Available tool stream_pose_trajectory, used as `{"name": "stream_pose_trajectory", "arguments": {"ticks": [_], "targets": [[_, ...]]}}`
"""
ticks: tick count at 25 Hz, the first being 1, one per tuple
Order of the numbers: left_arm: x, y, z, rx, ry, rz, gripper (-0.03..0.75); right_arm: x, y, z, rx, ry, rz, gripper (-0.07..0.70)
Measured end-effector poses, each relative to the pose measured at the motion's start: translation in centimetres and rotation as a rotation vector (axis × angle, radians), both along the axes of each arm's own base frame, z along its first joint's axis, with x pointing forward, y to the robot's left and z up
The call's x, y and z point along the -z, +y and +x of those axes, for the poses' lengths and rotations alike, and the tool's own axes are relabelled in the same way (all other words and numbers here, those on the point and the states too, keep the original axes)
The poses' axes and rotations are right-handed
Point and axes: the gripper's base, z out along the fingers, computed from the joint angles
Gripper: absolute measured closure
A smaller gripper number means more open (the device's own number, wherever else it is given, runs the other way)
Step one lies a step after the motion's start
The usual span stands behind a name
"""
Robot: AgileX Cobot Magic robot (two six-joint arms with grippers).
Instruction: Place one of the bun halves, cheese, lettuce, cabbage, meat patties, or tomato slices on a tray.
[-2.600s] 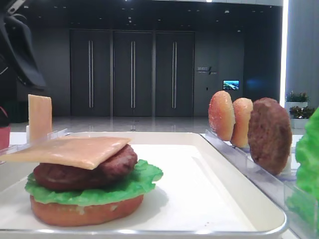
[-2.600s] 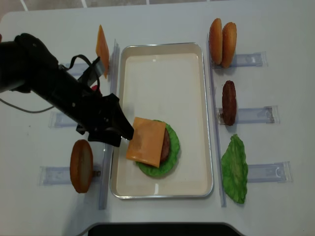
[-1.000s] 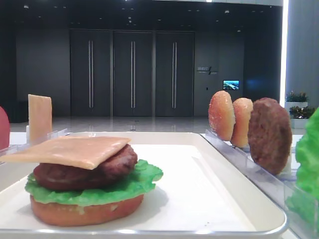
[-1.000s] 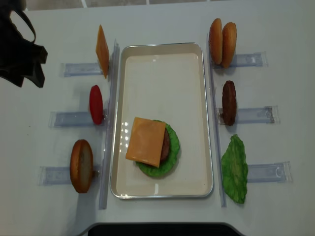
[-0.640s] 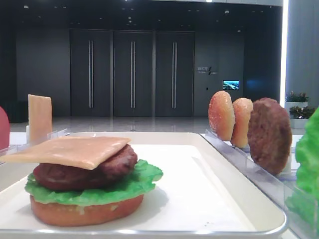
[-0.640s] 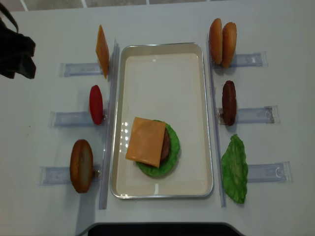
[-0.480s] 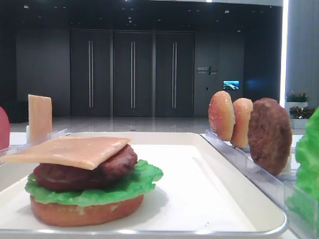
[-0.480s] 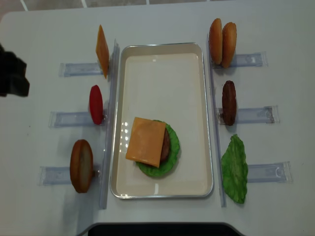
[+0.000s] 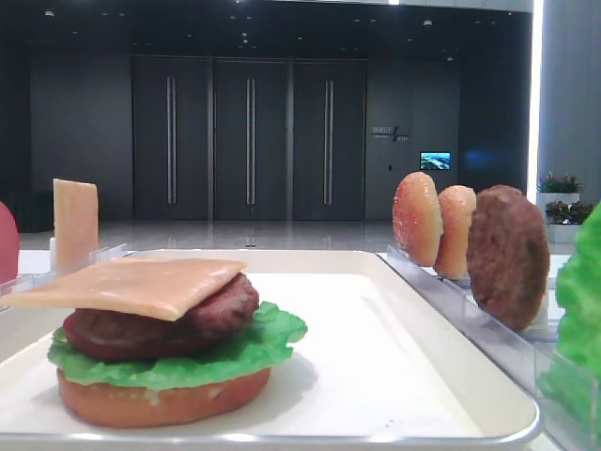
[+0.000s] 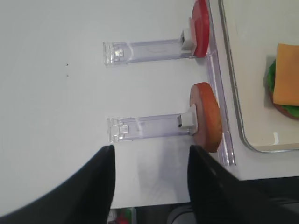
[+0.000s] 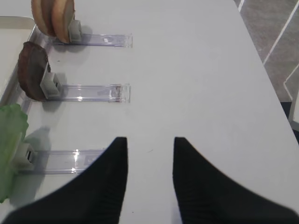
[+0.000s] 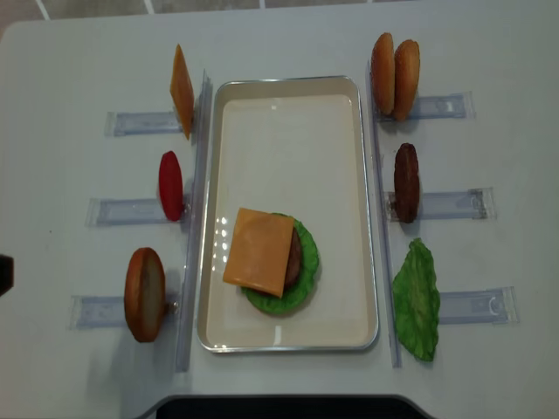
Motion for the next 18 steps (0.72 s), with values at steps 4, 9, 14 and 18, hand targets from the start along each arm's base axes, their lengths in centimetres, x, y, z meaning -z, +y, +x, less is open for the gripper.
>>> {"name": "stream_pose_trajectory", "arguments": {"ticks": [4,9,14,18], "targets": [[1.4,-0.2,-3.2,0.002,-0.090,-0.002,0.335,0.0,0.0,0.0,0.000,0.000,0.000,0.397],[4.1,-0.3,-5.7,0.003,-0.169,-0.001,0.335,0.0,0.0,0.0,0.000,0.000,0.000,0.397],[6.5,-0.3,-6.7,0.002,-0.269,0.001,0.335,0.0,0.0,0.0,0.000,0.000,0.000,0.397],[7.1,-0.3,-7.3,0.000,-0.353,0.003,0.335,0.0,0.0,0.0,0.000,0.000,0.000,0.397]]}}
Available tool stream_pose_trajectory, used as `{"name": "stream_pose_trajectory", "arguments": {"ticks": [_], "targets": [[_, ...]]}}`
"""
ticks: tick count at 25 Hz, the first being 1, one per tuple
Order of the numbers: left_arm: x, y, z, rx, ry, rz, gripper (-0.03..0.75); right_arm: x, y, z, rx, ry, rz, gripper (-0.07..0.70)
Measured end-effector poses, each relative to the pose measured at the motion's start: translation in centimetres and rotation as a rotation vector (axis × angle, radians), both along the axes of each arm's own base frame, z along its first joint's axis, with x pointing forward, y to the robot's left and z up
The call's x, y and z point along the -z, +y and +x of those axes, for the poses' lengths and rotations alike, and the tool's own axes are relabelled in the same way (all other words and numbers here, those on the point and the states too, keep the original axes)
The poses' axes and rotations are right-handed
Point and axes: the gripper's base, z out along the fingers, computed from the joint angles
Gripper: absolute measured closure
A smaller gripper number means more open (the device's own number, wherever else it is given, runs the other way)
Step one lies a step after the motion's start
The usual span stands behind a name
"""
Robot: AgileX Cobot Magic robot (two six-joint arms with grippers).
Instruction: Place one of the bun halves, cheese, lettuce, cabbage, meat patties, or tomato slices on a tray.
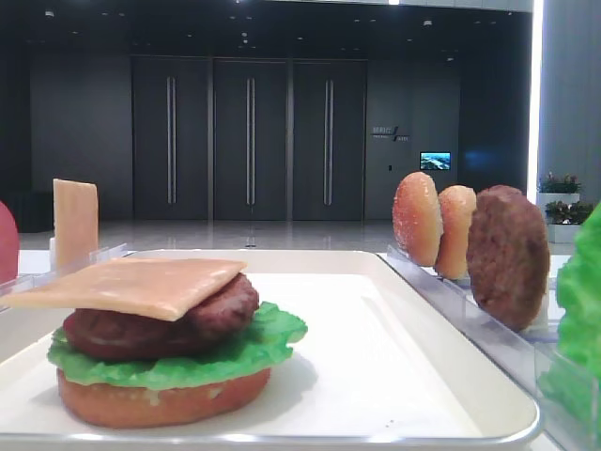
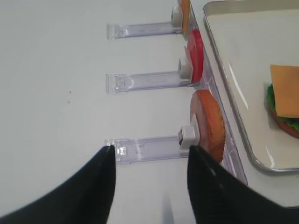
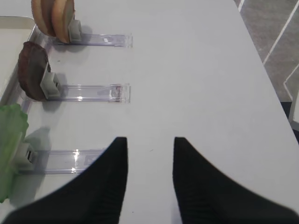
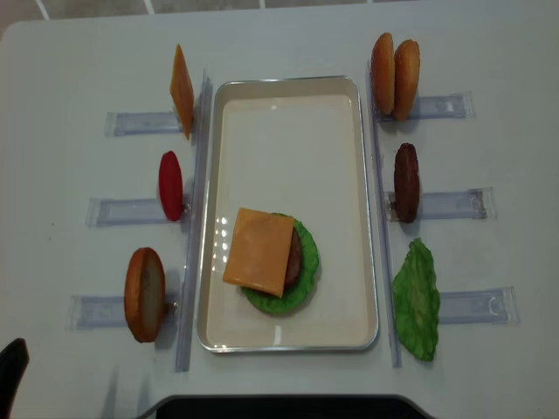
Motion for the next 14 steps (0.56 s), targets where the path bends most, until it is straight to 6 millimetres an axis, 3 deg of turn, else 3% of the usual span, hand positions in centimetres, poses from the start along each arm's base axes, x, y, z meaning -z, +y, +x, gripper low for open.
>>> {"name": "stream_pose_trajectory", "arguments": {"ticks": [14], "targets": [[-0.11,0.00,0.00,0.000,-0.020,0.000,0.335,0.00,0.00,0.00,0.000,0.000,0.000,0.397]]}}
